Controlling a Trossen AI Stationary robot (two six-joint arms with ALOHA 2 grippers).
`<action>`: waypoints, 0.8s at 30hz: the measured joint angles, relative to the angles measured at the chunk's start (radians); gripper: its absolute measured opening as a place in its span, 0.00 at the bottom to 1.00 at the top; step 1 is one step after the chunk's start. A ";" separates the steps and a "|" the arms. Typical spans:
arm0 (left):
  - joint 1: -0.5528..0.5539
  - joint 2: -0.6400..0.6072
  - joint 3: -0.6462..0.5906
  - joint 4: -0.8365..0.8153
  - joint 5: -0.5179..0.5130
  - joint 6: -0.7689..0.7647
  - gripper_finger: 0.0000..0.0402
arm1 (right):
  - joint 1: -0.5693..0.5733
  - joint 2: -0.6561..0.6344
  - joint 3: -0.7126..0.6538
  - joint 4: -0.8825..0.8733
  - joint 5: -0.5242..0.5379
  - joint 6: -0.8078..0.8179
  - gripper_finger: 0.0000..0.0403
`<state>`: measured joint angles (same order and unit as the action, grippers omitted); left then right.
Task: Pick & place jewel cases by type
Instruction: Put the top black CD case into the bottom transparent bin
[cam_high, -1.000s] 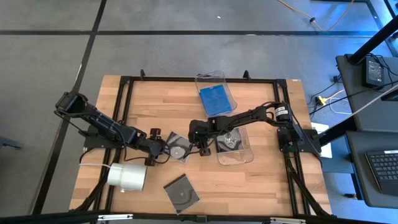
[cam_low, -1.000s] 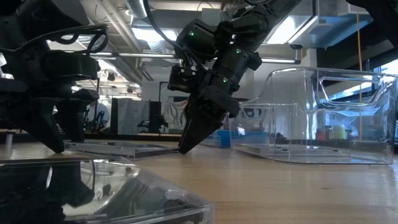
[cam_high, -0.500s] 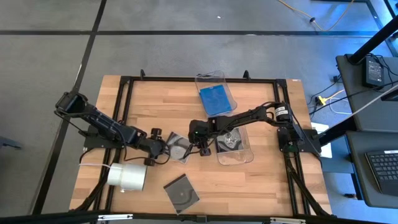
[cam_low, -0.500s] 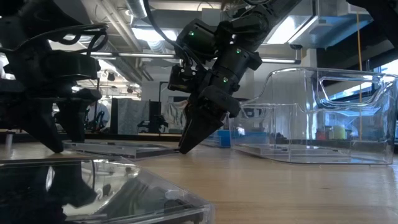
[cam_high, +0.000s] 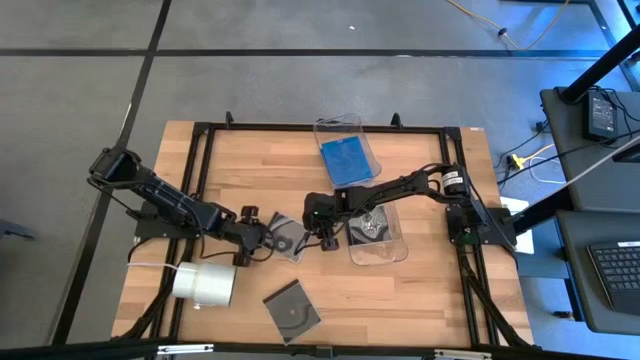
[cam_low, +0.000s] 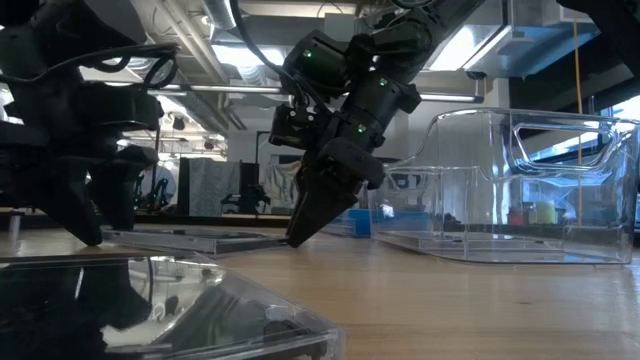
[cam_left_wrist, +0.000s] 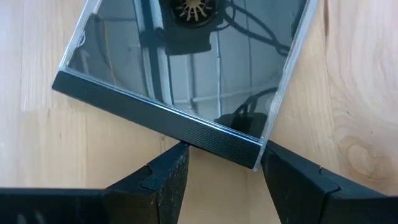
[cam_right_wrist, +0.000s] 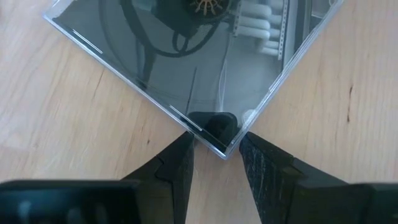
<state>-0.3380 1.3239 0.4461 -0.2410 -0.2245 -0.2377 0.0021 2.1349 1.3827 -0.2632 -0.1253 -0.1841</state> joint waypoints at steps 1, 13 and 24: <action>0.000 0.000 0.000 0.002 0.001 -0.017 0.49 | 0.000 0.000 0.000 0.002 0.000 0.000 0.34; 0.000 0.001 -0.005 0.042 0.015 -0.215 0.49 | 0.000 0.000 0.000 0.004 0.001 -0.001 0.34; 0.000 0.001 -0.005 0.046 0.019 -0.281 0.50 | 0.000 0.000 0.001 0.002 0.000 -0.001 0.34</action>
<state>-0.3382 1.3247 0.4416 -0.1955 -0.2059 -0.5183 0.0021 2.1353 1.3834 -0.2614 -0.1253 -0.1854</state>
